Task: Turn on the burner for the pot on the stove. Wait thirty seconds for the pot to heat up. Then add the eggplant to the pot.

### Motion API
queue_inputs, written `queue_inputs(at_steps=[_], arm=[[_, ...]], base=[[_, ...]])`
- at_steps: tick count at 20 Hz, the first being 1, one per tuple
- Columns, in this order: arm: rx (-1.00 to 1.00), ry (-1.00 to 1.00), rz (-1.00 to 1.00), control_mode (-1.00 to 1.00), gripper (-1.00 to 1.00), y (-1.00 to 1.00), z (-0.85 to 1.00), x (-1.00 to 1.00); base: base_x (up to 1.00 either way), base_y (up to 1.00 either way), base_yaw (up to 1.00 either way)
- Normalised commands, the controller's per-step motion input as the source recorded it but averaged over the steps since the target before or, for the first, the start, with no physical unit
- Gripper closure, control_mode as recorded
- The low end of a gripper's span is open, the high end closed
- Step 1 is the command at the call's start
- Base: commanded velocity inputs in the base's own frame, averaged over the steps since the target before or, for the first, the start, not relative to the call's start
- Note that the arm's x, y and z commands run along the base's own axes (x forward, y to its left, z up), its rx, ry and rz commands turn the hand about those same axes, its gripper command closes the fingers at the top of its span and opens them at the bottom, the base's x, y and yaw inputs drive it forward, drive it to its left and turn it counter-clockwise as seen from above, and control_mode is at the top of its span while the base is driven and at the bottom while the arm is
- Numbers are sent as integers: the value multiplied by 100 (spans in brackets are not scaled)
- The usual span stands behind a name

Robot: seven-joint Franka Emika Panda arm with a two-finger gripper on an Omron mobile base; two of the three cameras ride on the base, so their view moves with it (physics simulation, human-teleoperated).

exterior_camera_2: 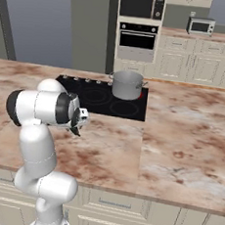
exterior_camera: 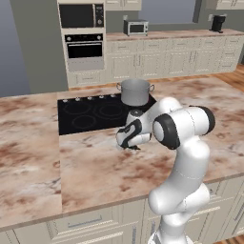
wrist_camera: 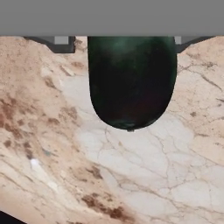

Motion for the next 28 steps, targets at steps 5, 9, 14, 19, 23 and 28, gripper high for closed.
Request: queue_inputs(at_steps=[5,9,14,19,23,28], arm=[[0,-2,0,-100,100,0,0,0],[12,-21,-9,-100,100,-8,34,-14],[11,-10,-12,-100,100,-7,94,-26],[2,1,-14,-100,100,-1,100,-36],[0,7,-11,-100,100,0,100,-44],[0,8,-10,-100,100,0,97,-81]], base=[[0,0,0],[0,0,0],[0,0,0],[0,0,0],[0,0,0],[0,0,0]])
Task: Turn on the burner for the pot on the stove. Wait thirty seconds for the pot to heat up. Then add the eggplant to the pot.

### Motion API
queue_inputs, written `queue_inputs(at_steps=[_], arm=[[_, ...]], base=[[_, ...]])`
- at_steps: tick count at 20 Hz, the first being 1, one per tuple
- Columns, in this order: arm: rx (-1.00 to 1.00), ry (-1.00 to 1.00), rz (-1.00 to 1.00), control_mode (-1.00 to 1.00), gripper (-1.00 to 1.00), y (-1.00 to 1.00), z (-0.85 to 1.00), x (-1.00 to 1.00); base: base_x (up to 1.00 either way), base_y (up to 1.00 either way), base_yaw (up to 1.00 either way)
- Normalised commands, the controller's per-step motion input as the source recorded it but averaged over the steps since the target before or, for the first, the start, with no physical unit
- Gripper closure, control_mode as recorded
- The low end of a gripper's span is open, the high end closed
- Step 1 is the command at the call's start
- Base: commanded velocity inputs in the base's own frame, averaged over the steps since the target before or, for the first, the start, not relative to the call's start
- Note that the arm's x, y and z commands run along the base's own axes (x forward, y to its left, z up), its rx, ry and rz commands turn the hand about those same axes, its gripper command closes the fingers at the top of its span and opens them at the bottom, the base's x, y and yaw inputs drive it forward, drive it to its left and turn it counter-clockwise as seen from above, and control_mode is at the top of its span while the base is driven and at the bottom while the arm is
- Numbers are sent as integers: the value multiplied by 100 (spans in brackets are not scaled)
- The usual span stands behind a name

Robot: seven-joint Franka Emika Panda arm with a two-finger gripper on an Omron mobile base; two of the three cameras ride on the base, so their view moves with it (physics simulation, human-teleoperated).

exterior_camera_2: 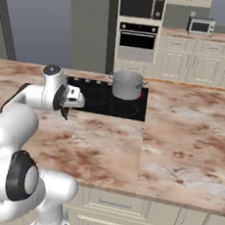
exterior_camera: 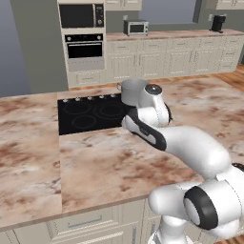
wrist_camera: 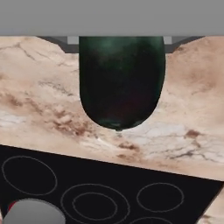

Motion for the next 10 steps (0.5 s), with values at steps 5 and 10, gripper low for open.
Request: queue_inputs(at_steps=[5,10], arm=[[0,1,-11,-100,100,-8,76,-99],[-2,-38,-6,-100,100,1,52,-58]], base=[[0,0,0],[0,0,0]])
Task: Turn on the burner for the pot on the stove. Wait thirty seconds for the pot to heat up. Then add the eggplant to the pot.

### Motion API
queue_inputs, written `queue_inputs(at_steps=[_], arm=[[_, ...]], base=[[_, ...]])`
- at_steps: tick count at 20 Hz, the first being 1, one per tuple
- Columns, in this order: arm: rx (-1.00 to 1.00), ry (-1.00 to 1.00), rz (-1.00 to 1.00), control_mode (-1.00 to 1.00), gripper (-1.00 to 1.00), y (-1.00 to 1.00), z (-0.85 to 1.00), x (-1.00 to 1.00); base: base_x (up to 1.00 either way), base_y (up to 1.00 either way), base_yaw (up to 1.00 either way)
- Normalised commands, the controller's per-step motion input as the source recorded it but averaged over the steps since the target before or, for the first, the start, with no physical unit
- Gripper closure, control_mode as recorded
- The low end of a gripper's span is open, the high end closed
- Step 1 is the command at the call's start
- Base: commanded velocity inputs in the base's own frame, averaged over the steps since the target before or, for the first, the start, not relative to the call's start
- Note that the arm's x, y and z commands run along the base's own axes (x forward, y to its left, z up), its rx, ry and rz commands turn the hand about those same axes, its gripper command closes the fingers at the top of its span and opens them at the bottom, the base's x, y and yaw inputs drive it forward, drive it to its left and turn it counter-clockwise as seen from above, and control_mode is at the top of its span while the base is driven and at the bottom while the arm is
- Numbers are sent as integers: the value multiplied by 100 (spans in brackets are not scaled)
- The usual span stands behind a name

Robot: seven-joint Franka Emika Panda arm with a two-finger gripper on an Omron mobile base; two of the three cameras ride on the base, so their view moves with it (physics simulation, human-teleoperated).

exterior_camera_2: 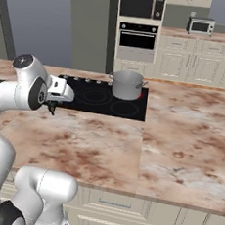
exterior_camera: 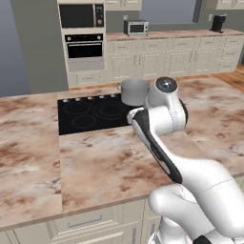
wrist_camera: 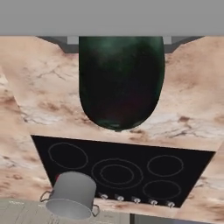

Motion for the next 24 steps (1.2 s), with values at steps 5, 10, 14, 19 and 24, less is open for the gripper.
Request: queue_inputs(at_steps=[5,10,14,19,24], arm=[[0,0,0,-100,100,0,0,0],[0,0,0,100,100,0,0,0],[0,0,0,100,100,0,0,0],[0,0,0,100,100,0,0,0],[0,0,0,100,100,0,0,0]], base=[[0,0,0],[-63,-16,0],[-32,-69,0],[0,-100,0],[0,-100,0]])
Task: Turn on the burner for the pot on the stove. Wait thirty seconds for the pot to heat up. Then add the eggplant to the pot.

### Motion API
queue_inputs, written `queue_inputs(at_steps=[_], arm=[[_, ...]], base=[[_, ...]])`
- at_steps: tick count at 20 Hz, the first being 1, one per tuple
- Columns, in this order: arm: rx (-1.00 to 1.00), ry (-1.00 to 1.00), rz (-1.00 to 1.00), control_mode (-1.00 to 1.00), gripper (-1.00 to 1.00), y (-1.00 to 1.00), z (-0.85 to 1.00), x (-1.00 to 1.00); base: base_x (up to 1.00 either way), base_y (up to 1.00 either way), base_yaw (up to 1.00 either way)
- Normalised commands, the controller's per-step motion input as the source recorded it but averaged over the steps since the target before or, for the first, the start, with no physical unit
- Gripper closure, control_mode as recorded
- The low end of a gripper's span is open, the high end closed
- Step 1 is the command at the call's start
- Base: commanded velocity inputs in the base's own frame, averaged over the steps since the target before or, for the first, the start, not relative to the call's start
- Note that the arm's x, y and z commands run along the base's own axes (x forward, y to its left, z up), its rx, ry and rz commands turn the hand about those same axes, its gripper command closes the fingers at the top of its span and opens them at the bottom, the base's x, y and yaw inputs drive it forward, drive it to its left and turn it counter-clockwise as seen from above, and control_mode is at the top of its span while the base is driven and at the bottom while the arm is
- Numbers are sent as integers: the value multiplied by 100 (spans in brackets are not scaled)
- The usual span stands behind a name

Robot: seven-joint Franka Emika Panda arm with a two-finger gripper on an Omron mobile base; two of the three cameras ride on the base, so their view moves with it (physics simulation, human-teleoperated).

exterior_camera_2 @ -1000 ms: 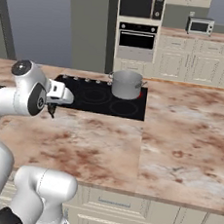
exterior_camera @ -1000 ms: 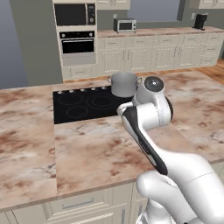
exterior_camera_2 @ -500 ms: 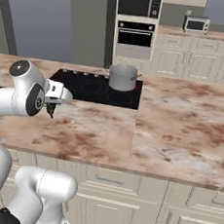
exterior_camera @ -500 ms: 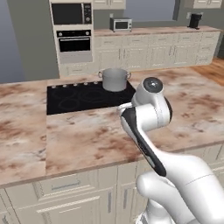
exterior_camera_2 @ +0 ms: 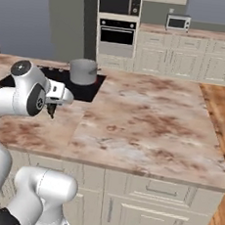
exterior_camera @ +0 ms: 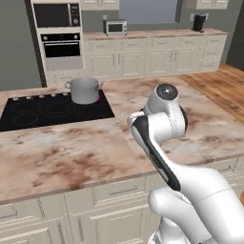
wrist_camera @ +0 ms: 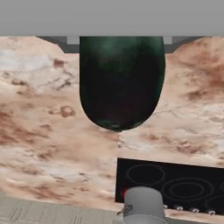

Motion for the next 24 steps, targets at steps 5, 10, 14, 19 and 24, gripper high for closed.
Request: queue_inputs(at_steps=[5,10,14,19,24], arm=[[0,0,0,100,100,0,0,0],[0,0,0,100,100,0,0,0],[0,0,0,100,100,0,0,0],[0,0,0,100,100,0,0,0],[0,0,0,100,100,0,0,0]], base=[[1,-100,0],[-7,-100,0],[-27,-100,0],[-34,-100,0],[-23,-100,0]])
